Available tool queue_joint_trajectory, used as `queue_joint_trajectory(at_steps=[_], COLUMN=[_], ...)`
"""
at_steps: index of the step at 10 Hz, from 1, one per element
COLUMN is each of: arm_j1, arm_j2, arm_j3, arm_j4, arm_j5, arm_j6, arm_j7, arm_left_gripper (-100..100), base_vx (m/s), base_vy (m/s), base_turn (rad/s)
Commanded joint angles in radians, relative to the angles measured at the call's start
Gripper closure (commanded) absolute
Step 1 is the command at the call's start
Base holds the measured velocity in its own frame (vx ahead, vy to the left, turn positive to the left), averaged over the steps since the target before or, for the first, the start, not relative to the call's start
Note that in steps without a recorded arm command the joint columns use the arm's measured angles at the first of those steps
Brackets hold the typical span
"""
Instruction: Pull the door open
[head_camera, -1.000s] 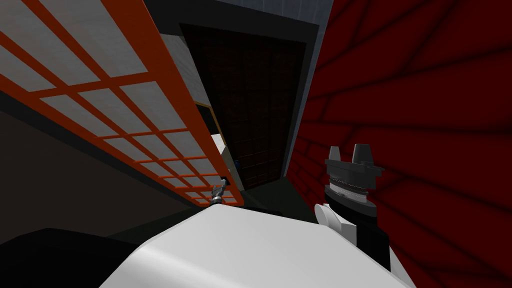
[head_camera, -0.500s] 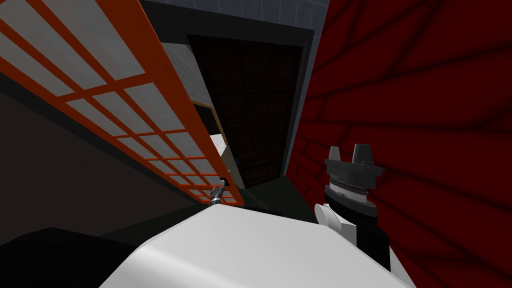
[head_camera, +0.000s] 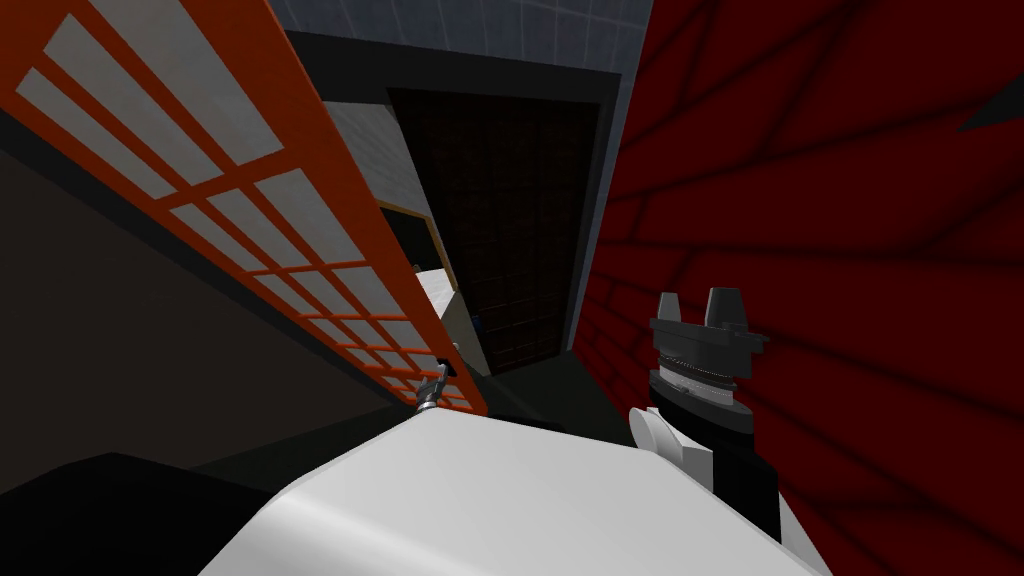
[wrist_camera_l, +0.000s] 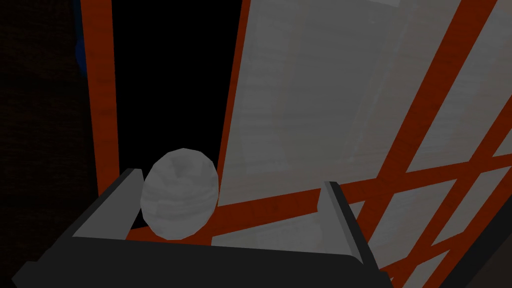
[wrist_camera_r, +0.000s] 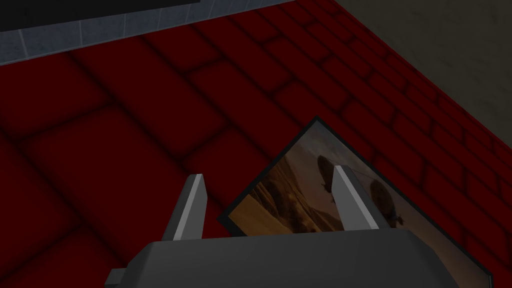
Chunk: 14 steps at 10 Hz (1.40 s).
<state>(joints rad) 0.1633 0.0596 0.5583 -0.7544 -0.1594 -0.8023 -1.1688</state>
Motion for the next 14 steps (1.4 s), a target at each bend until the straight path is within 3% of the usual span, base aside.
queue_joint_trajectory(at_steps=[1, 14], arm_j1=[0.027, 0.040], arm_j2=[0.025, 0.029], arm_j3=[0.025, 0.024], arm_j4=[0.019, 0.019], arm_j5=[0.018, 0.023], arm_j6=[0.017, 0.016], arm_j7=[0.041, 0.074], arm_left_gripper=[100, 100], base_vx=[-0.068, -0.018], base_vy=[0.005, -0.005], base_turn=[0.016, 0.008])
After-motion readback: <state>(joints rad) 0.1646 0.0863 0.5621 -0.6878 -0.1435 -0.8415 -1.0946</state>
